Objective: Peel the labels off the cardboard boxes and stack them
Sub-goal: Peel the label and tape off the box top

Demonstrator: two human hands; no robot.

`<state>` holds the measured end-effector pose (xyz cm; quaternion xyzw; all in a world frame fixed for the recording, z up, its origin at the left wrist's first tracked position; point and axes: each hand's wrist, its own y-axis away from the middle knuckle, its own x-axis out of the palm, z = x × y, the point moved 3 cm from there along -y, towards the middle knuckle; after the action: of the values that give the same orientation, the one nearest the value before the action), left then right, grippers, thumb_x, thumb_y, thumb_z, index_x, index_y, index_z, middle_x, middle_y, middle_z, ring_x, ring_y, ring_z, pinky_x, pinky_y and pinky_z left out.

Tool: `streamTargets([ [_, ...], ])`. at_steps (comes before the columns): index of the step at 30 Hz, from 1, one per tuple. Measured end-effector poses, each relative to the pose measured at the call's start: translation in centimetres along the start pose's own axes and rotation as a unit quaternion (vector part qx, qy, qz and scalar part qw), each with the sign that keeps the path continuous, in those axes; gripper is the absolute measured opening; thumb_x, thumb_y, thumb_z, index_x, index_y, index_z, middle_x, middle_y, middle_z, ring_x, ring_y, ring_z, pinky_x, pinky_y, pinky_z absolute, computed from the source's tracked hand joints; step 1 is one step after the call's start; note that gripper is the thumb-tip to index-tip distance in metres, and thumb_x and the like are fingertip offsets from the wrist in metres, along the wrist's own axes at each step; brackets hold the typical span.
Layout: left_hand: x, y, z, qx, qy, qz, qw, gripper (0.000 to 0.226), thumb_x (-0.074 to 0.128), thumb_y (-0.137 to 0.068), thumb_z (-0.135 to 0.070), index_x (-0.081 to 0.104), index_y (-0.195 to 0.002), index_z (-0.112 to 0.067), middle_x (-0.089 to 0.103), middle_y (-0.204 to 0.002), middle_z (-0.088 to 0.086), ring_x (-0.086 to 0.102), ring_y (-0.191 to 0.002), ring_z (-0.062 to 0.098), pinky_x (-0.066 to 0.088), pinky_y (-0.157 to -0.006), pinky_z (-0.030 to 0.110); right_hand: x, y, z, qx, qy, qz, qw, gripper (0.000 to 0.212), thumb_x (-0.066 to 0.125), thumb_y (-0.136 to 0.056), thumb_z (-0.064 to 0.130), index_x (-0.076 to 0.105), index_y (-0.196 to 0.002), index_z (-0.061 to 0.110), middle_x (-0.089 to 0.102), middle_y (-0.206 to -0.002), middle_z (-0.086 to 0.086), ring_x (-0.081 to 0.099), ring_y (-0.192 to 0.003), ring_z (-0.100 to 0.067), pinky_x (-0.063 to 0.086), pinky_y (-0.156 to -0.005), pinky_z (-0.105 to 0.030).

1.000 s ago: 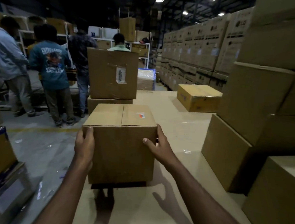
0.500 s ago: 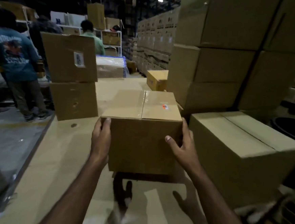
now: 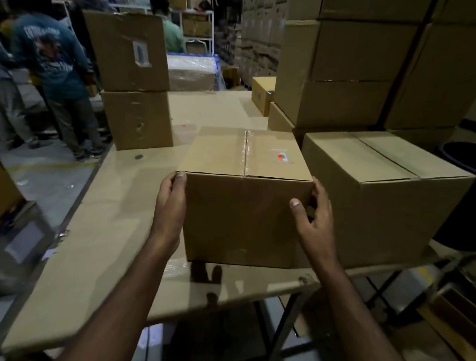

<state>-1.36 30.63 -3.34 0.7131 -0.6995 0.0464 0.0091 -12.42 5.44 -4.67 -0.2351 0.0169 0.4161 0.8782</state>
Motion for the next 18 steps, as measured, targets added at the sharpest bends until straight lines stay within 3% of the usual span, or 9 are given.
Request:
streamTargets([
  [4, -0.4, -1.2, -1.6, -0.023, -0.026, 0.016, 0.999, 0.046, 0.038, -0.102, -0.055, 0.052, -0.132, -0.023, 0.061, -0.122, -0.006, 0.055, -0.117, 0.014, 0.043, -0.105, 0.042, -0.4, -2.0, 1.7, 0.018, -0.022, -0.005, 1.0, 0.05, 0.051, -0.094, 0.052, 0.047, -0.137, 0.027, 0.051, -0.134, -0.001, 0.052, -0.12, -0.013, 0.051, -0.092, -0.031],
  [8, 0.7, -4.4, -5.1, -0.036, -0.126, 0.071, 0.989, 0.053, 0.038, -0.103, -0.053, 0.046, -0.142, -0.018, 0.054, -0.133, 0.003, 0.051, -0.115, 0.02, 0.042, -0.093, 0.036, -0.5, -6.1, 4.6, 0.054, -0.001, 0.023, 0.998, 0.043, 0.039, -0.104, 0.047, 0.05, -0.136, 0.021, 0.055, -0.113, 0.009, 0.053, -0.106, -0.007, 0.04, -0.074, -0.019],
  [11, 2.3, -7.5, -8.1, -0.044, -0.261, 0.119, 0.957, 0.062, 0.044, -0.101, -0.053, 0.04, -0.147, -0.012, 0.048, -0.141, 0.01, 0.05, -0.116, 0.026, 0.043, -0.09, 0.036, 0.2, -9.5, 5.8, 0.138, -0.009, 0.056, 0.989, 0.049, 0.037, -0.101, 0.055, 0.054, -0.13, 0.02, 0.057, -0.128, -0.003, 0.055, -0.113, -0.019, 0.045, -0.091, -0.036],
  [14, 3.9, -9.5, -9.3, -0.064, -0.347, 0.137, 0.926, 0.07, 0.047, -0.099, -0.056, 0.036, -0.151, -0.011, 0.045, -0.148, 0.017, 0.049, -0.129, 0.036, 0.046, -0.102, 0.048, 0.8, -11.9, 5.9, 0.219, -0.024, 0.083, 0.972, 0.036, 0.046, -0.1, 0.052, 0.059, -0.117, 0.022, 0.058, -0.133, -0.009, 0.058, -0.108, -0.021, 0.047, -0.097, -0.041],
  [16, 5.1, -10.2, -9.0, -0.064, -0.387, 0.134, 0.91, 0.073, 0.046, -0.099, -0.057, 0.032, -0.153, -0.01, 0.043, -0.151, 0.018, 0.046, -0.132, 0.038, 0.044, -0.102, 0.047, 1.3, -12.9, 5.5, 0.241, -0.013, 0.084, 0.967, 0.035, 0.046, -0.1, 0.051, 0.062, -0.113, 0.023, 0.061, -0.122, -0.008, 0.057, -0.102, -0.019, 0.048, -0.083, -0.032],
  [18, 6.1, -10.5, -8.1, -0.06, -0.427, 0.126, 0.893, 0.074, 0.045, -0.1, -0.056, 0.025, -0.155, -0.012, 0.038, -0.154, 0.017, 0.041, -0.137, 0.038, 0.04, -0.104, 0.047, 1.8, -13.1, 5.1, 0.256, 0.041, 0.081, 0.962, 0.05, 0.042, -0.101, 0.053, 0.058, -0.131, 0.016, 0.062, -0.112, -0.006, 0.055, -0.09, -0.017, 0.042, -0.072, -0.029],
])
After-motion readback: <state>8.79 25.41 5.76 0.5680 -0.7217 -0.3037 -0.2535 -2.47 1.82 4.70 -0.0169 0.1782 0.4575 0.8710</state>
